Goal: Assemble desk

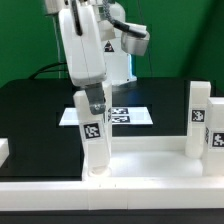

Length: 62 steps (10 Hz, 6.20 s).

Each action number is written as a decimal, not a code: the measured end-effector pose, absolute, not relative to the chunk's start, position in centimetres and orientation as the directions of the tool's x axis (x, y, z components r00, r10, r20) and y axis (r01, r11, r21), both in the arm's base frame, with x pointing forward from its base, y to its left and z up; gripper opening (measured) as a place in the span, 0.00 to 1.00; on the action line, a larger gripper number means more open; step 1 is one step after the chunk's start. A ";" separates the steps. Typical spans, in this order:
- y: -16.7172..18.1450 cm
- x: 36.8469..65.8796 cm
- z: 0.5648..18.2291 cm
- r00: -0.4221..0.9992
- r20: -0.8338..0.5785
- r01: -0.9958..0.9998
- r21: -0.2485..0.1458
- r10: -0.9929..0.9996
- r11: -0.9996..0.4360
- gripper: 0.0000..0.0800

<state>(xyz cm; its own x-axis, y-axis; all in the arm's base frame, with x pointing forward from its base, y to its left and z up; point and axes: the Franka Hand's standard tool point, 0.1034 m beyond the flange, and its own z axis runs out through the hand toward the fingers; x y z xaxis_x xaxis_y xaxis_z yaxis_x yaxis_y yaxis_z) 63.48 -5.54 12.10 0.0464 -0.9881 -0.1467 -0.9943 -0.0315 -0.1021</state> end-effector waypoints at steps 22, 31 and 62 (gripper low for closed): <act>-6.5 63.7 12.5 0.768 -0.028 -0.638 -0.117 -0.640 -0.761 0.36; -5.1 64.0 12.2 -0.187 -0.208 -0.977 -0.060 -0.960 0.204 0.36; -5.2 64.0 12.1 0.848 -0.025 -0.526 -0.164 -0.529 -0.835 0.81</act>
Offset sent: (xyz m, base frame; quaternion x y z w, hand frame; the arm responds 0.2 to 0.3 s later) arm 0.0000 0.0000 0.0000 0.0000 0.0000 -0.1938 0.9810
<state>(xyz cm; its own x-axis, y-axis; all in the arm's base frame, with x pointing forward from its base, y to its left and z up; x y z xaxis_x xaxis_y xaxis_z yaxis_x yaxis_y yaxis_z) 64.02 -5.19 12.06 0.8483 -0.5290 -0.0255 -0.5255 -0.8349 -0.1637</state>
